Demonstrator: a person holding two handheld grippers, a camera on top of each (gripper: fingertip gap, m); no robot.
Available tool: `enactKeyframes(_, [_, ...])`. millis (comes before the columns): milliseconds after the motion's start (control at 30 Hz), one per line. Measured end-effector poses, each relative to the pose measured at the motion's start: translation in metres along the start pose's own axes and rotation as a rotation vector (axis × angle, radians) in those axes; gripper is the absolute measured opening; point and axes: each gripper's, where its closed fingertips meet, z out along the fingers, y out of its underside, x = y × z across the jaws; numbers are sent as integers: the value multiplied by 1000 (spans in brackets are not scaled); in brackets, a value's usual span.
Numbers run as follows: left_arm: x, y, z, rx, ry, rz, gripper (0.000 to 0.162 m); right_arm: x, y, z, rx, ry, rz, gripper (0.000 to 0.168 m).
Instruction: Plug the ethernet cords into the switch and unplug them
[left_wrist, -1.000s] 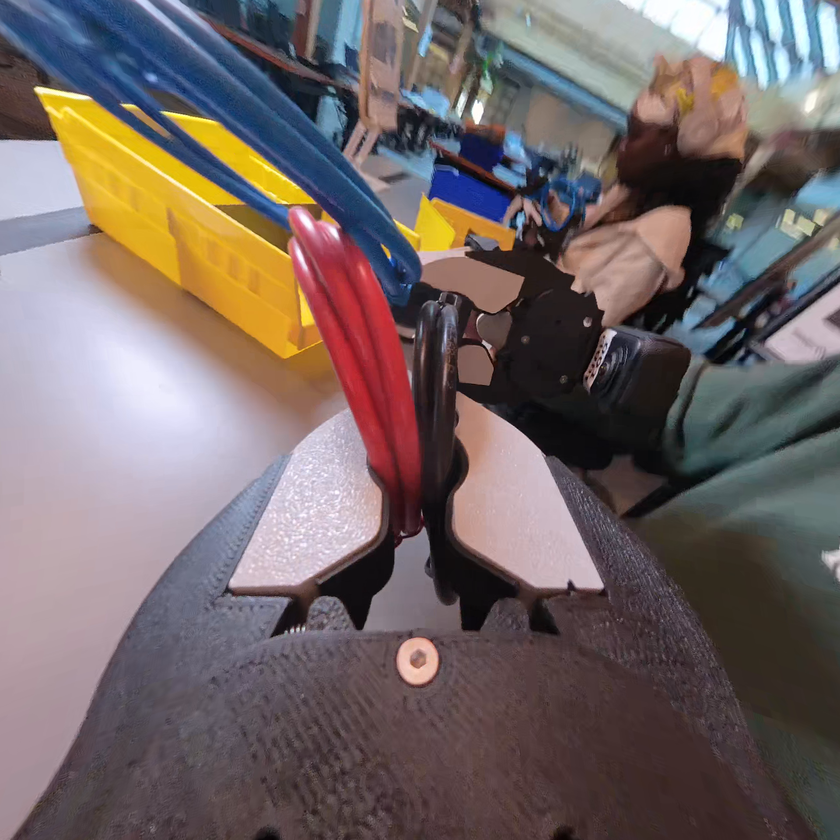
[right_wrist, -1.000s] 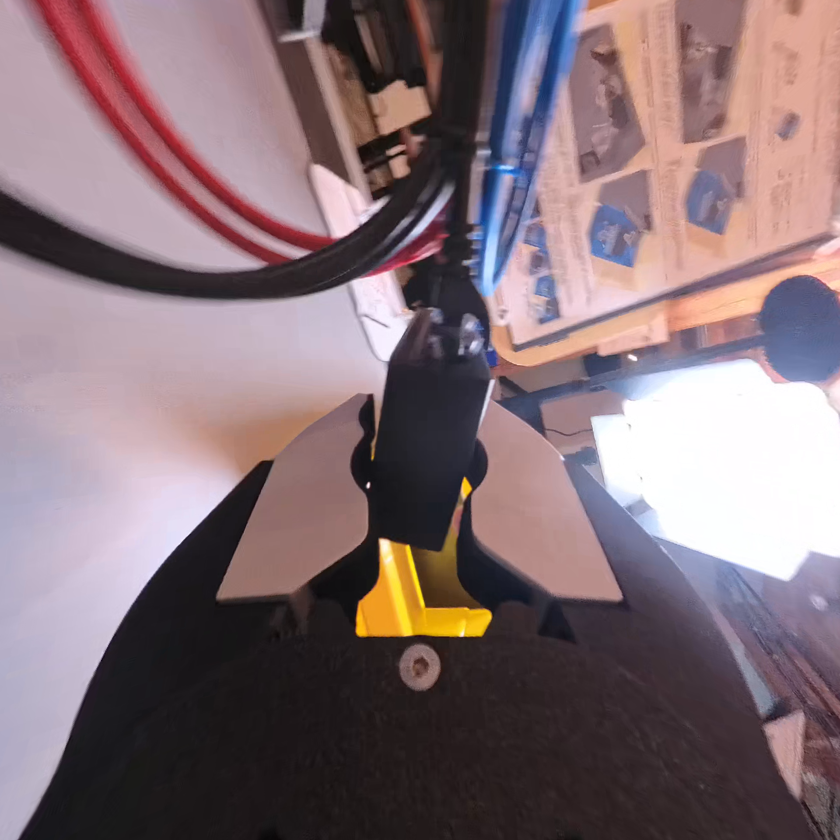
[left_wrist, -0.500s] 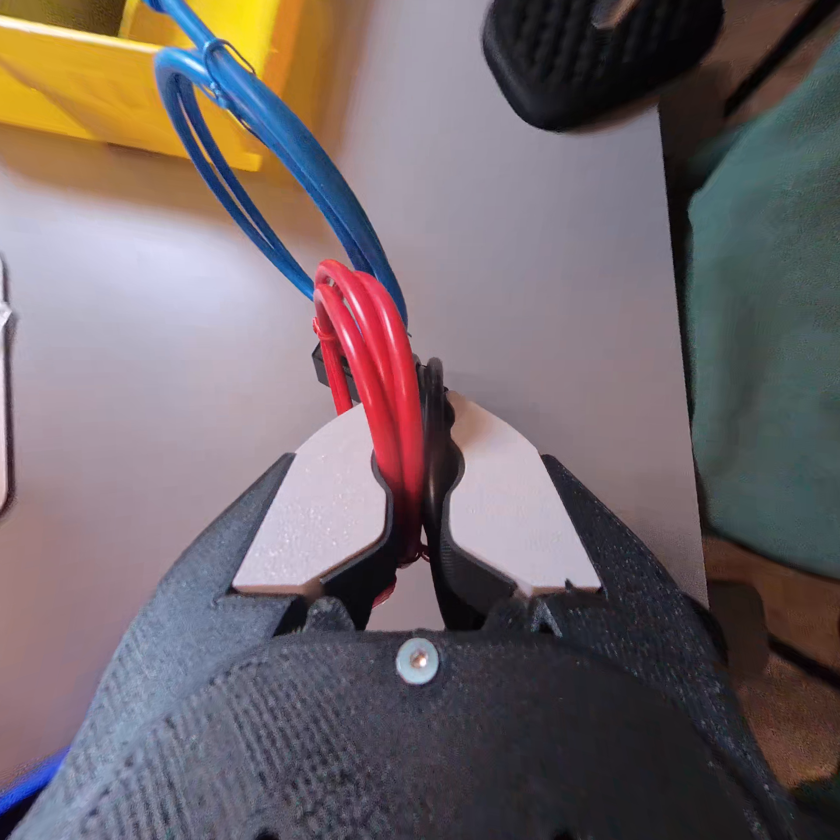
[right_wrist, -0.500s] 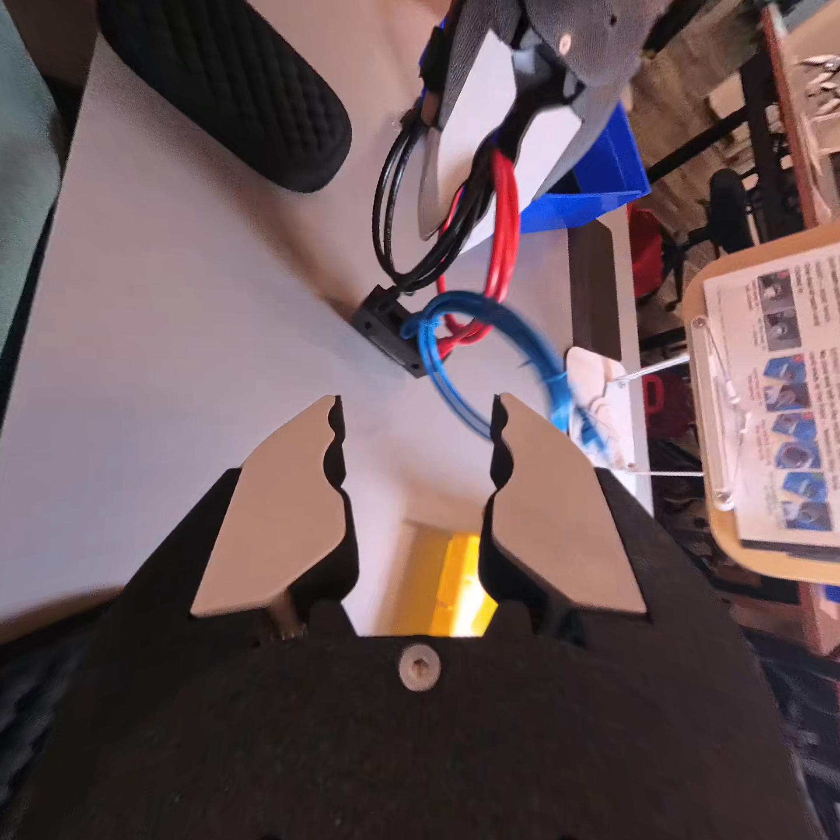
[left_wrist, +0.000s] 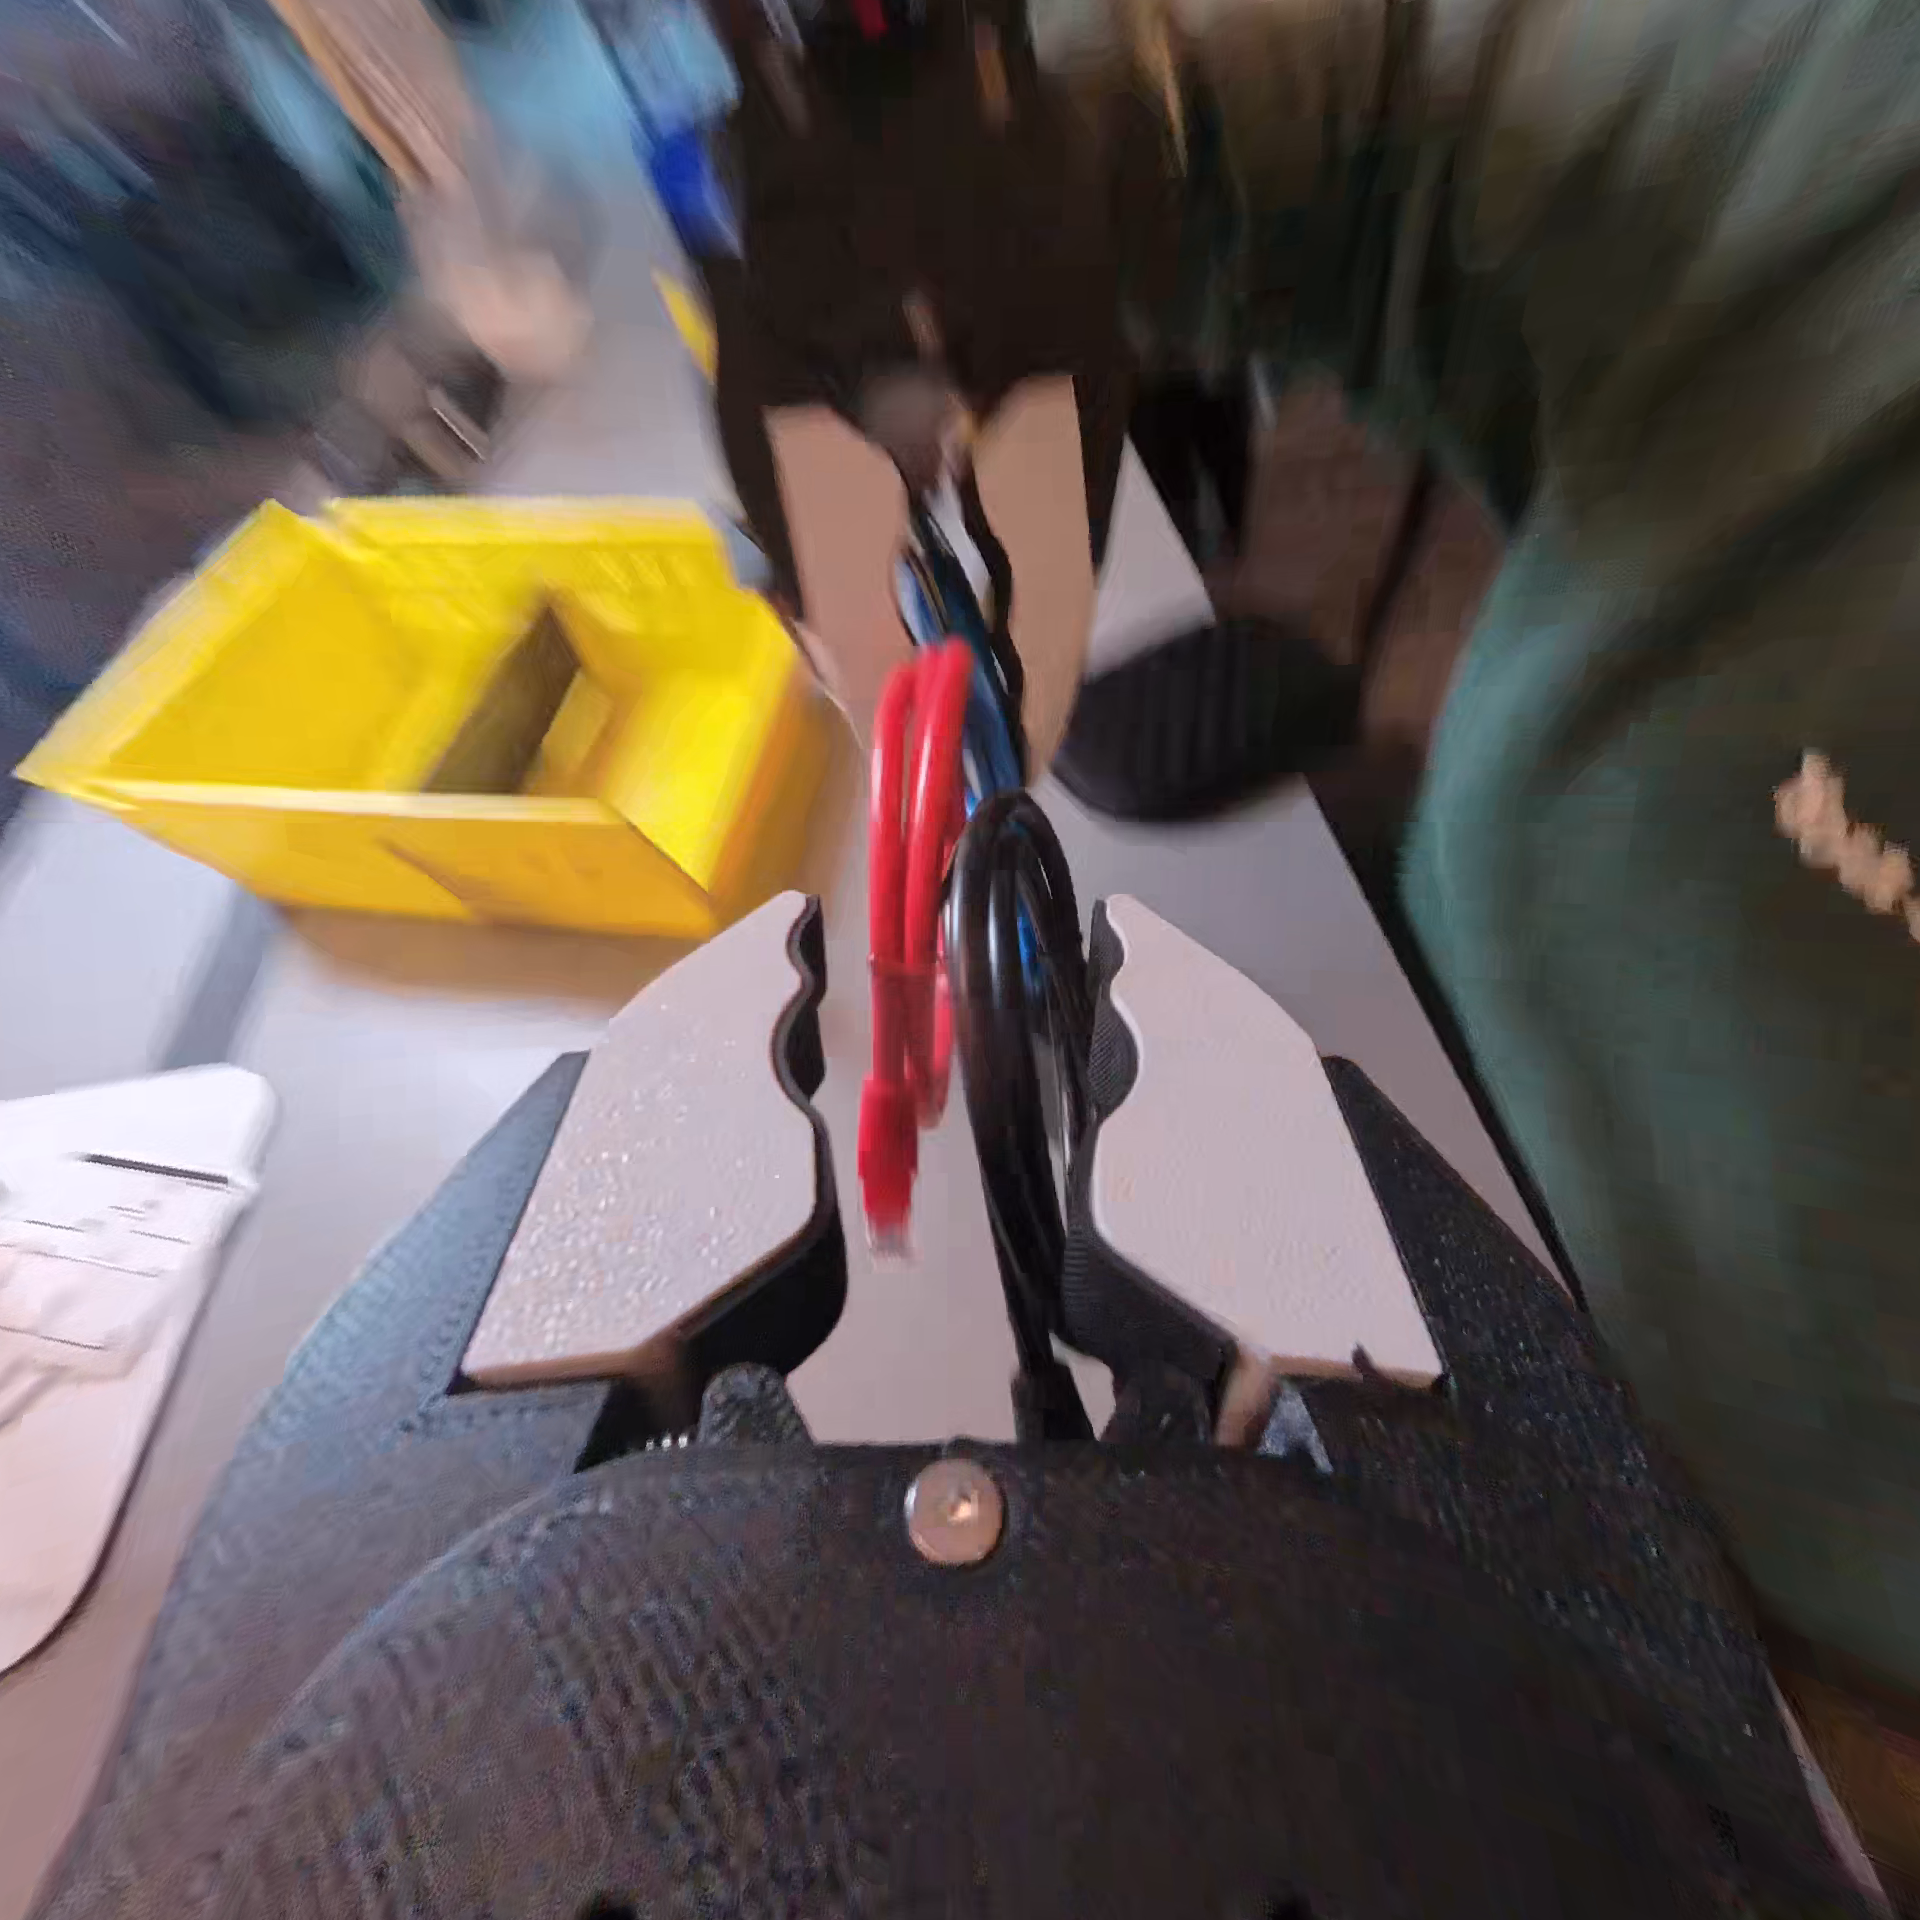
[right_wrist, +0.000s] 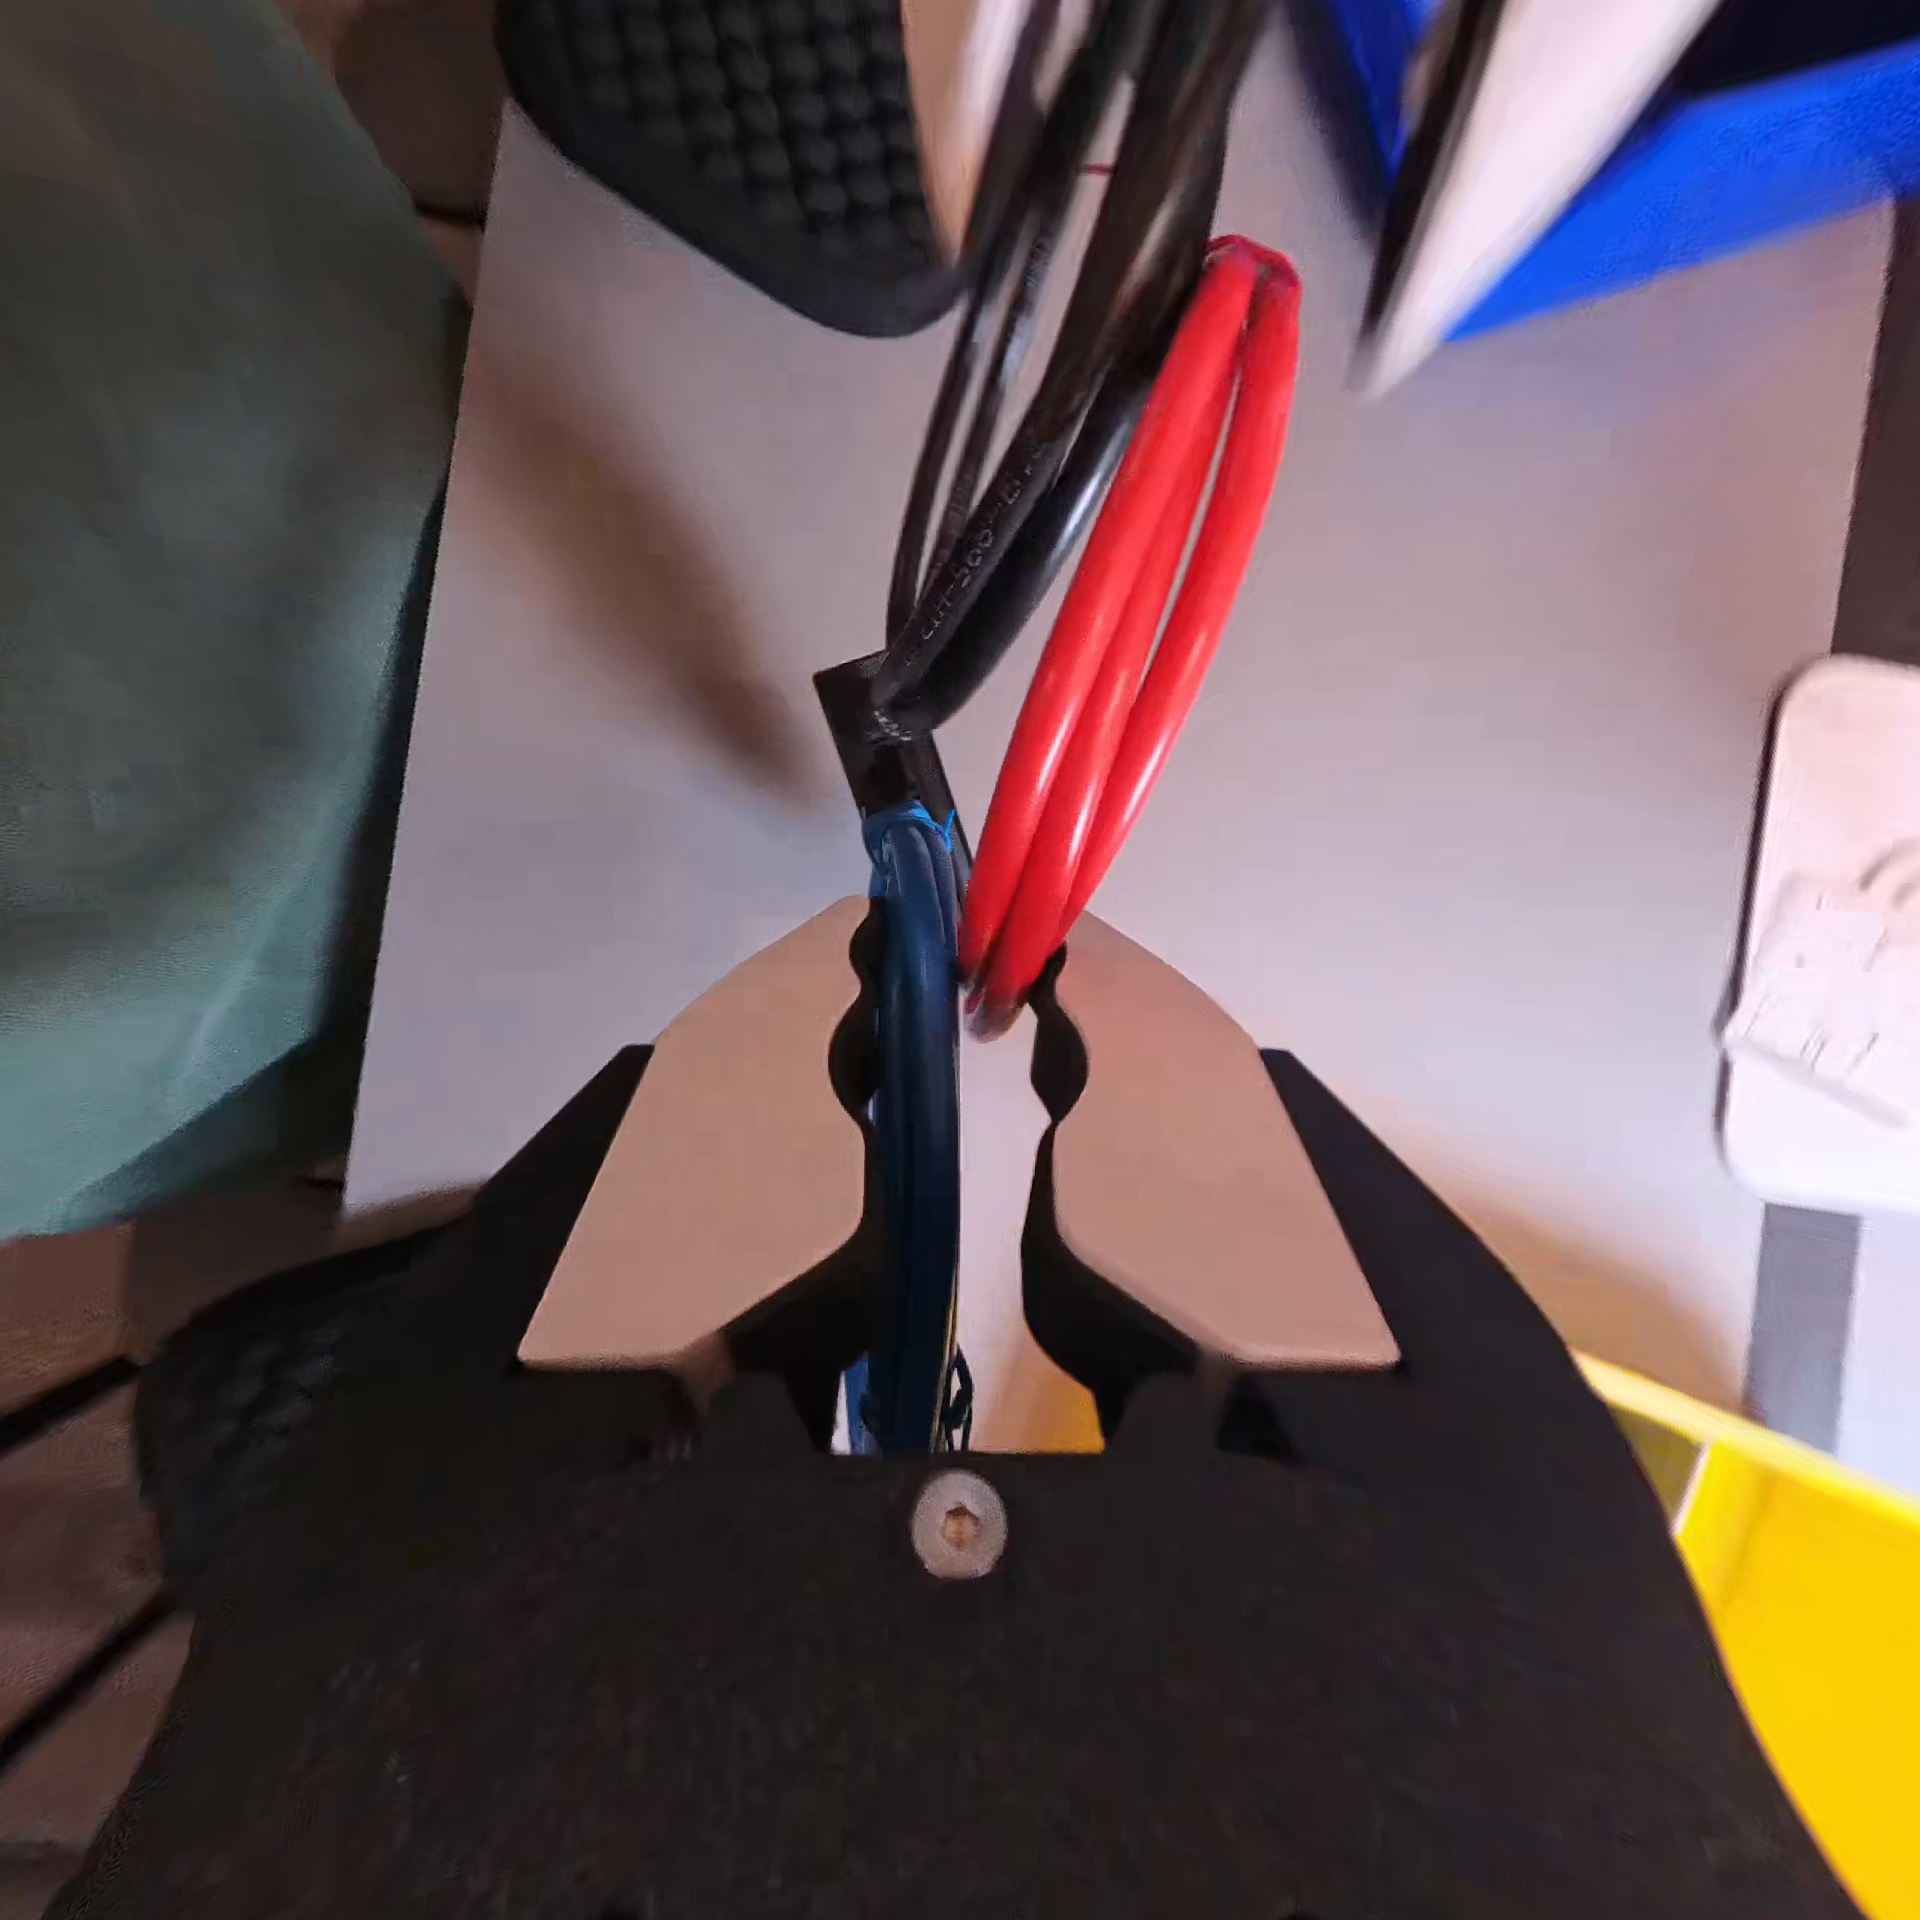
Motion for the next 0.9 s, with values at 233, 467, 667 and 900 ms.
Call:
enactKeyframes(233, [-33, 2, -117, 752, -457, -227, 24, 55, 74, -111, 69, 180, 288, 26])
enactKeyframes(467, [-30, 57, -47, 492, -387, -261, 26, 168, 158, -173, 13, 268, 540, 26])
enactKeyframes(667, [-33, 86, -30, 461, -321, -397, 26, 244, 231, -154, 34, 225, 692, 26])
enactKeyframes(900, [-48, 102, -28, 442, -327, -456, 26, 247, 278, -111, -56, -125, 892, 26])
